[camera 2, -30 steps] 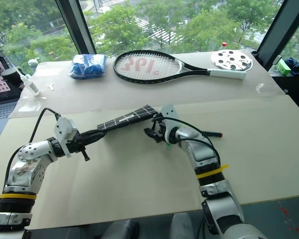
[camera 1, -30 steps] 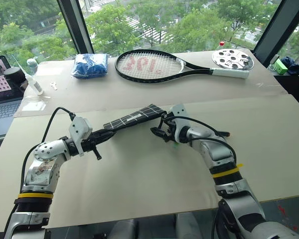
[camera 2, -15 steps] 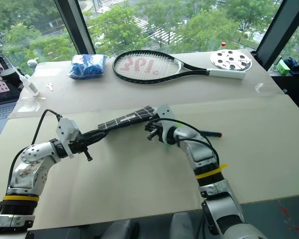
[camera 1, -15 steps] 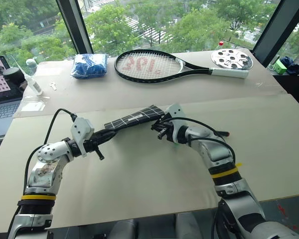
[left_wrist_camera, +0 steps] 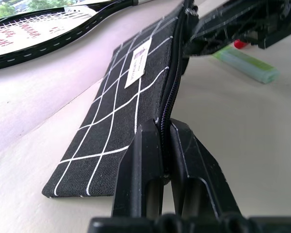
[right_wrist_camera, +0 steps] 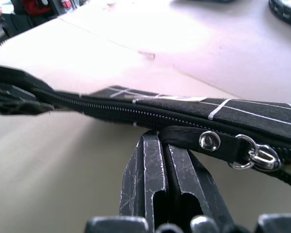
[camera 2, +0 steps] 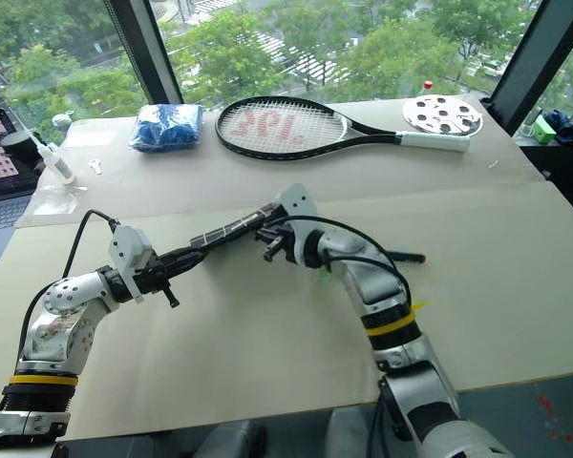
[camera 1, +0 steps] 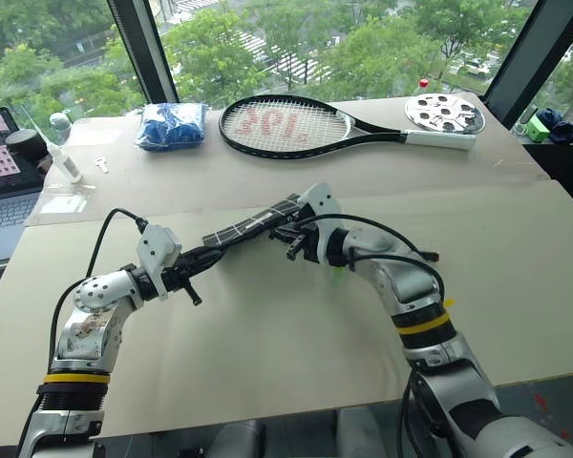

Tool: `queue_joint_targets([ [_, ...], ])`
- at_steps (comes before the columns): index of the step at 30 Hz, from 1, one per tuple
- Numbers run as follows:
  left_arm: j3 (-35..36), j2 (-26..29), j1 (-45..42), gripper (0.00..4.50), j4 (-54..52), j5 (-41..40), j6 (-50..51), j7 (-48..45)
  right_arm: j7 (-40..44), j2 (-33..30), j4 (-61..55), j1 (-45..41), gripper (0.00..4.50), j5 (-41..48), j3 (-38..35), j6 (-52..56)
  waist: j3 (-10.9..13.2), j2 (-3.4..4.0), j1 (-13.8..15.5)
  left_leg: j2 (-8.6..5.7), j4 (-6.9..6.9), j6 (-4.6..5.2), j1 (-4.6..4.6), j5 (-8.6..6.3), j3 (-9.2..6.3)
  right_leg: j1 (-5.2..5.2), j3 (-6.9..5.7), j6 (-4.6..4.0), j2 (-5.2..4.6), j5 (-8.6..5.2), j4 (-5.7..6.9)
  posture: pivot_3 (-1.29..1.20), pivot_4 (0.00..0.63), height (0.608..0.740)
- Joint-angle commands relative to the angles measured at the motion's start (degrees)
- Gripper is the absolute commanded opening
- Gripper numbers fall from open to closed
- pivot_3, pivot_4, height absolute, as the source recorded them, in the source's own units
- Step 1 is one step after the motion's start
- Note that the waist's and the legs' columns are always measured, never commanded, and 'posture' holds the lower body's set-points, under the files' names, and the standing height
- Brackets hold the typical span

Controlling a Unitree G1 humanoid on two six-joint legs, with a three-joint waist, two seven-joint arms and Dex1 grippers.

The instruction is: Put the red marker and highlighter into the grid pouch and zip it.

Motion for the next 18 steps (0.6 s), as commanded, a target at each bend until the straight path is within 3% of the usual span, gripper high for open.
queue_joint_targets([
  [1,0.79,-0.07,-1.34,0.0,-0.03,-0.65,-0.39,-0.18,2.37,1.21,-2.5,-1.17,0.07,1.98,1.79,1.62,0.0,0.0,-0.01,0.0,0.0,0.0,0.0,0.0,0.0,0.0,0.0,0.0,0.0,0.0,0.0,0.0,0.15,0.74],
  [5,0.56,-0.16,-1.8,0.0,0.44,-0.56,-0.52,-0.42,8.07,0.66,-4.96,-1.57,0.07,3.63,6.03,3.94,0.0,0.0,-0.13,0.0,0.0,0.0,-0.01,0.0,0.0,-0.02,0.0,0.0,0.0,0.0,0.0,0.0,0.15,0.74],
  [8,0.59,-0.25,-1.98,0.0,0.7,-0.63,-0.61,-0.57,6.0,0.65,-0.67,-2.71,0.07,-0.62,8.23,1.4,0.0,0.0,-0.18,0.0,0.0,0.0,0.0,0.0,0.0,-0.02,0.0,0.0,0.0,0.0,0.01,0.0,0.15,0.74],
  [14,0.67,-0.35,-1.87,0.0,0.65,-0.69,-0.6,-0.73,7.19,4.6,-0.27,-5.17,0.07,3.46,5.03,2.81,0.0,0.0,-0.24,0.01,0.0,-0.01,-0.01,0.0,-0.01,-0.09,0.0,-0.01,0.0,0.01,0.02,0.0,0.15,0.74],
  [18,0.52,-0.49,-1.94,0.0,0.77,-0.62,-0.7,-0.84,10.47,3.46,-1.49,-3.87,0.07,3.91,7.45,3.89,0.0,0.0,-0.31,0.0,0.0,-0.03,-0.01,-0.01,-0.03,-0.1,0.0,-0.02,0.0,0.02,0.02,0.0,0.15,0.74],
])
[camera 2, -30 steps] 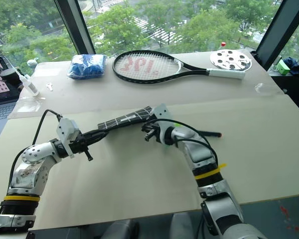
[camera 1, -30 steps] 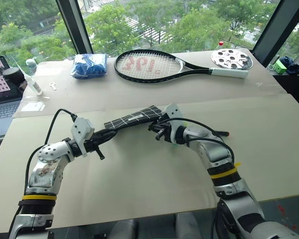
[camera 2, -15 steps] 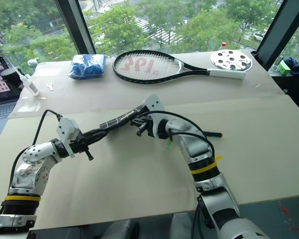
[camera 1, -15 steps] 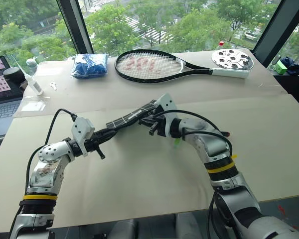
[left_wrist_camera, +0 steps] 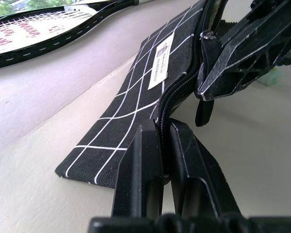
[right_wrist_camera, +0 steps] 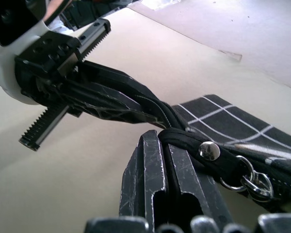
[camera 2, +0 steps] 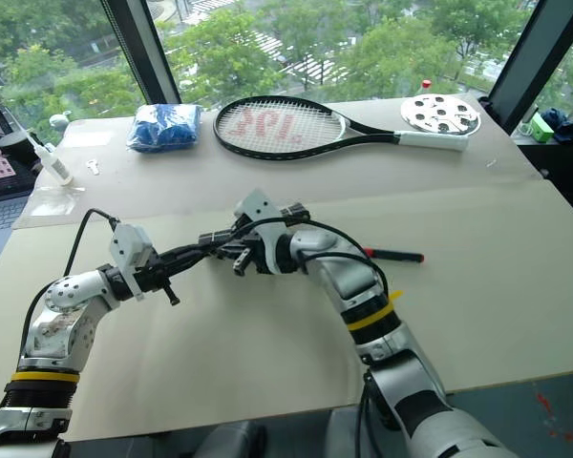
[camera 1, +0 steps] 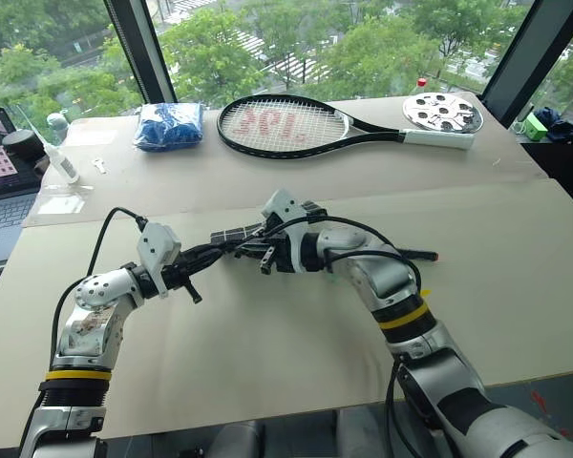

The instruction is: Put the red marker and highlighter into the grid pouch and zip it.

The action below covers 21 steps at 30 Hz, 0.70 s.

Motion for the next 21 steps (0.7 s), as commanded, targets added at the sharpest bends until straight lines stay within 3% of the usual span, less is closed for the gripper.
queue_joint_targets([
  [1,0.47,-0.28,-0.96,0.0,-0.75,-0.64,-0.61,-0.29,3.65,-0.57,-3.61,0.54,0.07,1.49,2.45,0.43,0.0,0.0,-0.07,0.0,0.0,0.0,0.0,0.0,0.0,-0.01,0.0,0.0,0.0,0.0,0.0,0.0,0.15,0.74],
  [5,0.41,-0.48,-0.66,0.0,-1.11,-0.67,-0.64,-0.31,3.69,-2.06,-3.34,1.56,0.07,-0.28,3.91,-1.06,0.0,0.0,-0.15,0.0,0.0,0.0,-0.01,0.0,0.0,-0.01,0.0,0.0,0.0,0.0,0.0,0.0,0.15,0.74],
  [9,0.7,-0.62,0.0,0.0,-1.99,-0.89,-0.29,-0.07,4.45,-5.51,-4.15,2.91,1.22,-1.98,4.3,-2.51,0.0,0.0,-0.15,0.0,0.01,0.0,-0.01,0.0,0.01,-0.03,0.0,-0.01,0.0,0.01,0.01,0.0,0.15,0.74],
  [16,2.21,-0.59,1.13,0.0,-3.54,-2.47,1.25,1.06,6.22,-12.62,-11.2,1.98,3.65,9.49,-11.28,7.55,0.0,0.0,0.26,-0.01,0.02,0.0,-0.08,0.0,0.02,-0.07,0.01,-0.01,0.0,0.01,-0.02,0.0,0.15,0.74],
  [19,2.8,-0.51,1.56,0.0,-4.05,-3.29,1.92,1.57,12.62,-20.84,-17.68,4.32,3.65,18.03,-20.0,9.64,0.0,-0.01,0.61,-0.01,0.01,0.0,-0.17,0.0,0.03,-0.12,0.0,-0.01,0.0,0.01,-0.04,0.0,0.15,0.74],
  [21,2.91,-0.49,1.71,0.0,-4.34,-3.48,2.21,1.6,16.18,-27.26,-19.74,7.51,3.65,18.32,-23.01,6.65,0.0,-0.01,1.08,-0.02,0.02,0.01,-0.23,-0.01,0.0,-0.14,-0.02,-0.01,0.0,0.02,-0.06,0.0,0.15,0.74],
])
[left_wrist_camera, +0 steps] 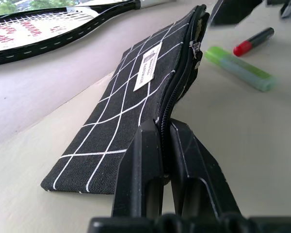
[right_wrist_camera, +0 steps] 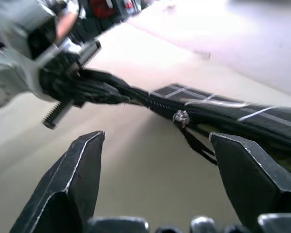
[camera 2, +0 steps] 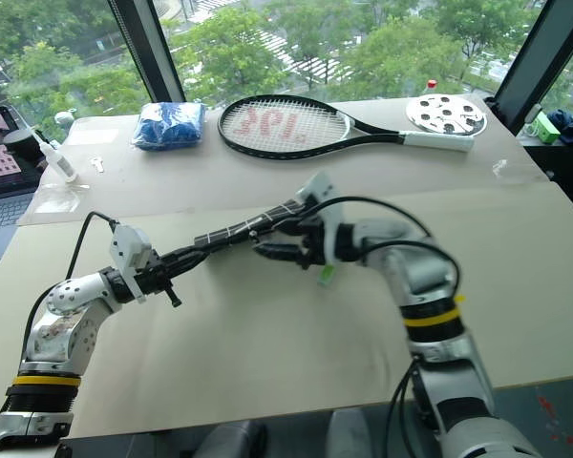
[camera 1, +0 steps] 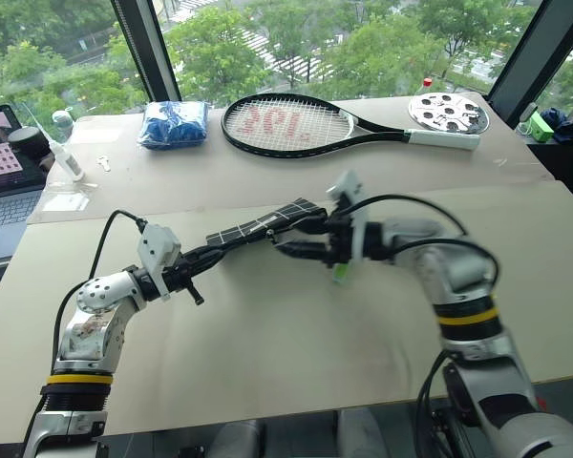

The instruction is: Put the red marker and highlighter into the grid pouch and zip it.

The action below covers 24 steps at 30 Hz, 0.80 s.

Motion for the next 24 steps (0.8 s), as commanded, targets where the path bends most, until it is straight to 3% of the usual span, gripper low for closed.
queue_joint_targets([
  [1,1.89,0.25,0.36,0.0,-2.58,-1.72,0.58,0.29,5.94,-9.49,-4.91,4.63,3.65,1.86,-7.05,-5.05,-0.01,-0.01,0.19,0.0,0.0,0.01,0.0,-0.01,0.0,0.02,-0.02,0.01,0.0,0.0,0.0,0.0,0.15,0.74],
  [4,2.29,0.27,0.45,0.0,-3.13,-2.83,1.84,-0.21,3.2,-16.41,2.2,9.41,3.65,-7.33,-8.74,-16.95,0.0,-0.03,0.41,-0.02,0.02,0.04,-0.01,-0.02,0.09,0.04,0.0,0.02,-0.01,0.01,-0.02,0.0,0.15,0.74],
  [7,2.26,0.86,0.57,0.0,-3.47,-4.42,3.96,-1.36,2.53,-19.31,10.3,14.37,3.65,-12.43,-10.15,-27.73,0.01,-0.04,0.42,0.02,0.05,0.04,0.05,-0.02,0.28,0.07,0.06,-0.01,-0.01,0.03,0.0,0.0,0.15,0.74],
  [11,1.65,2.42,0.51,0.0,-3.71,-5.92,7.95,-3.4,4.4,-21.18,18.53,16.76,3.65,-19.77,-4.37,-40.29,0.01,-0.04,0.05,0.01,0.04,0.05,0.23,-0.03,0.39,0.21,0.13,0.01,-0.01,0.04,-0.01,0.0,0.15,0.74],
  [24,2.51,3.94,0.13,0.0,-3.83,-5.93,10.11,-5.13,9.38,-17.73,43.55,2.55,3.65,-25.79,2.52,-50.74,0.01,-0.04,-0.38,0.05,0.04,0.05,0.31,-0.03,0.42,0.35,0.16,0.01,0.02,0.08,-0.1,0.0,0.15,0.74],
])
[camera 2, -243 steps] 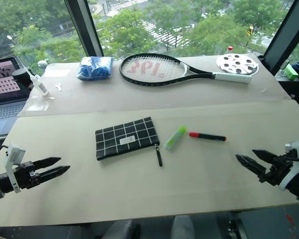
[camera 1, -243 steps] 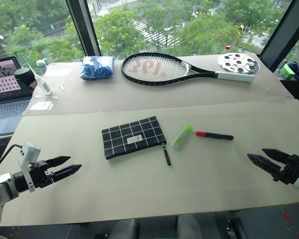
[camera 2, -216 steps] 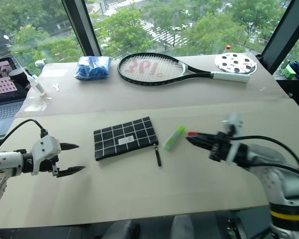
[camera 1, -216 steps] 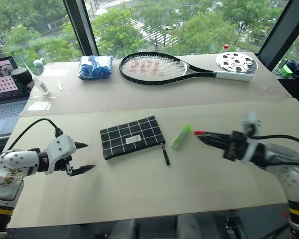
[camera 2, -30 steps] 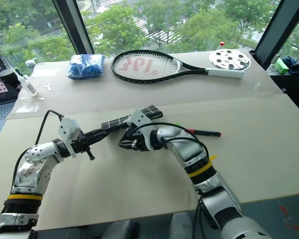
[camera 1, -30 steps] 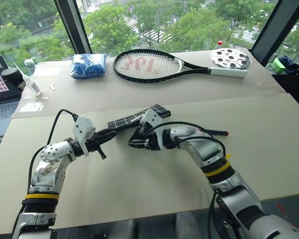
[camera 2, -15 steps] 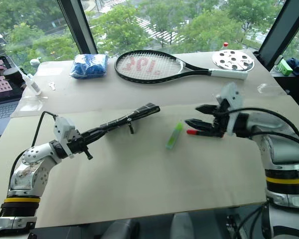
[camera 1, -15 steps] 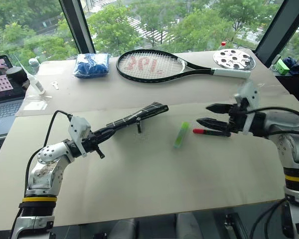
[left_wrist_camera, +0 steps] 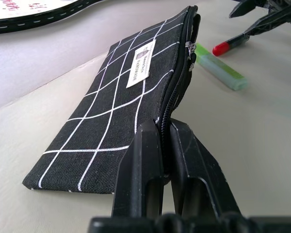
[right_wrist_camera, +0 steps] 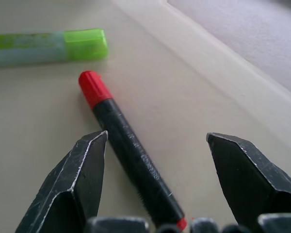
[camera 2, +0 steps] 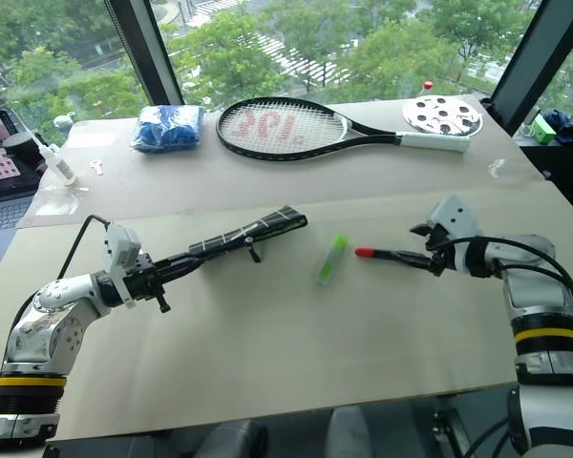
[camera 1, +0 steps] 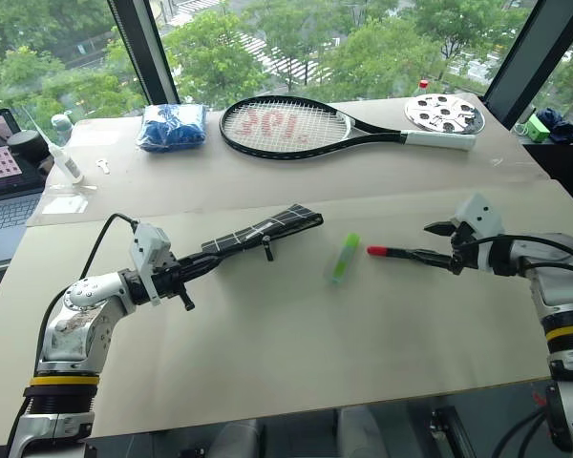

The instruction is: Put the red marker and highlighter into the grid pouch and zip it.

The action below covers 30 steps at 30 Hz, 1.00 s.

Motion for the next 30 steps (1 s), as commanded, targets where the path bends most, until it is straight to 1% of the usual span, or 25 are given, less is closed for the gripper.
queue_joint_targets([
  [1,1.5,0.83,-0.05,0.0,-2.2,-1.29,0.58,-0.14,2.83,0.53,4.37,-2.85,3.65,-1.85,1.75,-3.18,0.0,0.0,0.01,0.0,0.0,0.0,-0.01,0.0,0.0,0.0,0.0,0.0,0.0,0.0,0.0,0.0,0.15,0.74],
  [4,1.84,0.88,0.41,0.0,-2.81,-1.45,0.89,0.1,5.74,1.05,7.85,-4.32,3.65,-3.03,3.59,-3.83,0.0,0.0,0.08,-0.01,0.01,0.0,-0.02,0.0,0.0,0.0,0.0,0.01,-0.01,0.01,-0.02,0.0,0.15,0.74],
  [8,2.27,1.11,0.89,0.0,-3.46,-1.73,1.21,0.44,5.81,1.86,14.26,-6.96,3.65,-6.05,5.74,-5.59,0.0,0.0,0.04,0.0,0.01,0.0,0.0,0.0,-0.01,0.0,0.0,0.01,0.0,0.01,-0.01,0.0,0.15,0.74],
  [10,2.49,1.2,1.23,0.0,-3.96,-1.88,1.37,0.73,3.65,2.6,18.42,-8.88,3.14,-7.96,6.51,-6.92,0.0,0.0,-0.01,0.01,0.01,0.0,0.02,0.0,-0.01,0.02,0.0,0.01,0.01,0.01,0.0,0.0,0.15,0.74],
  [11,2.65,1.25,1.46,0.0,-4.31,-1.95,1.48,0.89,4.61,2.79,19.17,-9.1,2.95,-7.69,6.38,-6.96,0.0,0.0,-0.02,0.0,0.01,0.0,0.05,0.0,-0.01,0.06,0.0,0.01,0.01,0.01,-0.01,0.0,0.15,0.74],
  [13,2.91,1.29,1.82,0.0,-4.88,-2.05,1.68,1.14,6.0,3.01,19.88,-9.21,2.25,-6.84,5.82,-7.0,-0.01,0.0,0.0,0.0,0.02,0.0,0.07,0.0,-0.01,0.1,0.0,0.01,0.01,0.01,-0.01,0.0,0.15,0.74],
  [14,2.98,1.31,1.93,0.0,-5.05,-2.08,1.74,1.21,6.27,3.08,20.16,-9.29,2.08,-6.61,5.63,-6.99,-0.01,0.0,0.0,0.0,0.02,0.0,0.08,0.0,-0.01,0.11,0.0,0.01,0.0,0.02,-0.01,0.0,0.15,0.74],
  [15,3.05,1.31,2.04,0.0,-5.23,-2.11,1.8,1.31,6.83,3.07,19.98,-9.09,1.59,-6.2,5.38,-6.65,-0.01,0.0,0.0,0.0,0.02,0.0,0.09,0.0,-0.01,0.12,0.0,0.01,0.01,0.02,-0.01,0.0,0.15,0.74],
  [18,3.08,1.21,2.17,0.0,-5.6,-2.02,1.92,1.56,9.04,2.9,18.8,-8.13,0.66,-4.49,4.34,-4.92,-0.01,0.0,0.05,0.0,0.05,0.0,0.08,0.0,-0.01,0.12,0.0,0.01,0.01,0.04,0.0,0.0,0.15,0.74],
  [19,3.05,1.12,2.18,0.0,-5.67,-1.98,1.92,1.66,9.11,2.87,18.56,-7.85,0.52,-4.17,3.97,-4.67,0.0,0.0,0.09,0.0,0.05,0.0,0.08,0.0,-0.02,0.12,0.0,0.01,0.01,0.04,0.01,0.0,0.15,0.74],
  [21,2.9,0.96,2.2,0.0,-5.81,-1.89,1.83,1.83,8.84,2.8,17.9,-7.27,0.52,-3.77,3.14,-4.63,-0.01,0.0,0.14,0.0,0.04,0.0,0.07,0.0,-0.04,0.11,-0.01,0.01,0.01,0.04,0.01,0.0,0.15,0.74],
  [24,2.67,0.78,2.14,0.0,-5.75,-1.8,1.57,1.87,3.92,3.22,14.01,-8.4,0.52,-1.13,-0.94,-3.09,0.0,0.0,0.14,0.0,0.04,0.0,0.06,0.0,-0.06,0.1,-0.02,0.01,0.01,0.04,0.0,0.0,0.15,0.74],
  [26,2.47,0.73,2.09,0.0,-5.63,-1.72,1.41,1.85,4.66,3.24,6.71,-8.62,0.52,2.94,-3.56,1.62,0.01,0.01,0.11,-0.01,0.05,0.0,0.01,0.0,-0.06,0.06,0.0,0.01,0.0,0.04,0.0,0.0,0.15,0.74],
  [27,2.31,0.77,2.1,0.0,-5.56,-1.62,1.33,1.73,6.52,2.84,-0.73,-7.53,0.52,5.76,-4.26,4.78,0.01,0.03,0.04,-0.01,0.05,-0.01,-0.02,0.0,-0.05,0.01,0.0,0.01,0.0,0.04,0.01,0.0,0.15,0.74],
  [29,2.07,0.9,2.12,0.0,-5.46,-1.46,1.23,1.47,8.44,1.91,-11.69,-5.31,0.52,8.76,-4.4,9.51,0.02,0.06,-0.13,0.01,0.0,-0.01,-0.04,0.0,-0.06,-0.08,0.01,0.01,0.01,0.04,0.04,0.0,0.15,0.74],
  [30,1.96,0.98,2.11,0.0,-5.33,-1.33,1.1,1.3,9.62,0.54,-19.17,-3.37,0.52,8.59,-2.76,10.5,0.02,0.06,-0.15,0.03,-0.01,-0.01,-0.04,0.0,-0.06,-0.13,0.0,0.01,0.02,0.04,0.07,0.0,0.15,0.74],
])
